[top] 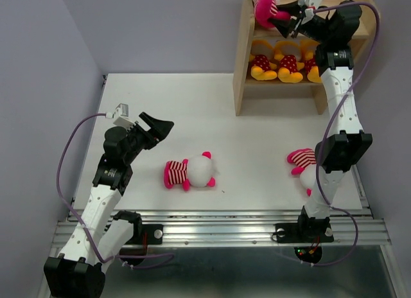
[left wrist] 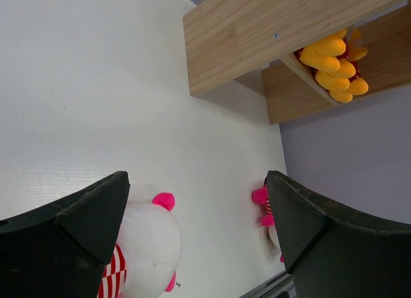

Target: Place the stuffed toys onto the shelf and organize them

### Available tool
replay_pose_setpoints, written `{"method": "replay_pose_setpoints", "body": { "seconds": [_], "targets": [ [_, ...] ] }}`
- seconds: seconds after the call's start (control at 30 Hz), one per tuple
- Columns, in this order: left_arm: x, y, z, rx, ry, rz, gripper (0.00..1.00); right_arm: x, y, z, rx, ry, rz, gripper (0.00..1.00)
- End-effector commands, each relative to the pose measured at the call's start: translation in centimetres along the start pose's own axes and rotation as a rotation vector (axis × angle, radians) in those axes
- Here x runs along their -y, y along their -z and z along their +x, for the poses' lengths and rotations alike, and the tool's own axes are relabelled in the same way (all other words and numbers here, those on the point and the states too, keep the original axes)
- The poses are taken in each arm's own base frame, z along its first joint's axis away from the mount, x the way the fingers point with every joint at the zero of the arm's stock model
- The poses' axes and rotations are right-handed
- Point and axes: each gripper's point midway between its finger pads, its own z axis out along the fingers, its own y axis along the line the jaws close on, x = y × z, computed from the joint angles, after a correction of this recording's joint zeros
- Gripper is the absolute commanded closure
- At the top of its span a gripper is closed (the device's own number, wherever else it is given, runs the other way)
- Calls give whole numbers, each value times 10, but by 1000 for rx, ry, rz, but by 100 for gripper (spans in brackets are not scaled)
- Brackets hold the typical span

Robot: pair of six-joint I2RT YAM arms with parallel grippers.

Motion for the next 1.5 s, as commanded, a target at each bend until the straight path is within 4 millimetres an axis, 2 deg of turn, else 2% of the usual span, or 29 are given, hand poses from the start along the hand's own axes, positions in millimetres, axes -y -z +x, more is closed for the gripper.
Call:
{"method": "replay_pose_setpoints", "body": {
  "seconds": [0.0, 0.07, 0.1, 0.17, 0.2, 0.27, 0.3, 0.33, 0.53, 0.67, 0.77, 0.83, 0.87, 0.9, 0.93, 1.03, 1.07, 1.1, 1.13, 1.23, 1.27, 1.3, 1.47],
  "targets": [
    [7, 1, -6, 23, -18, 35, 1, 13, 6, -19, 29, 47, 37, 43],
    [7, 1, -5, 21, -19, 33, 1, 14, 7, -23, 33, 50, 43, 35],
    [6, 1, -5, 21, -20, 32, 1, 14, 7, -26, 35, 49, 45, 26],
    [7, 1, -5, 17, -20, 33, 1, 17, 11, -29, 38, 50, 55, 16],
    [6, 0, -4, 16, -21, 32, 1, 17, 12, -31, 42, 50, 54, 8],
    [6, 0, -4, 14, -20, 32, 1, 18, 14, -44, 61, 72, 62, 2],
    [6, 0, -4, 14, -24, 34, 1, 16, 15, -42, 60, 57, 61, 0],
    [6, 0, -3, 10, -25, 36, 1, 16, 16, -52, 75, 75, 66, 0],
    [4, -1, 1, -10, -46, 34, 1, 13, 22, -76, 101, 86, 66, 0],
    [0, -3, 4, -32, -63, 24, 1, 5, 29, -100, 120, 83, 51, 0],
    [0, -5, 7, -53, -76, 27, 2, -6, 34, -111, 126, 79, 19, 0],
    [9, -4, 11, -90, -109, 73, 5, -21, 40, -122, 134, 74, -25, 0],
    [14, -5, 14, -118, -127, 103, 7, -29, 42, -115, 119, 53, -47, 0],
    [17, -5, 16, -134, -136, 116, 9, -35, 45, -119, 114, 54, -63, 0],
    [19, -6, 18, -151, -145, 122, 10, -41, 50, -130, 113, 58, -76, 0],
    [16, -12, 32, -234, -166, 77, 14, -64, 61, -127, 57, -16, -132, 0],
    [12, -16, 44, -289, -168, 32, 16, -76, 66, -116, 10, -80, -152, 0],
    [11, -19, 51, -317, -179, 17, 16, -84, 69, -104, -17, -60, -168, 0],
    [7, -22, 70, -387, -197, -15, 17, -98, 78, -102, -57, -98, -180, 0],
    [11, -27, 90, -461, -242, -29, 19, -117, 93, -84, -130, -72, -195, 0],
    [2, -33, 98, -485, -267, -72, 19, -134, 102, -66, -194, -137, -213, 0],
    [5, -30, 112, -533, -293, -84, 19, -140, 109, -67, -207, -76, -224, 0],
    [-13, -33, 151, -662, -391, -199, 19, -192, 142, -32, -360, -205, -298, 0]
  ]
}}
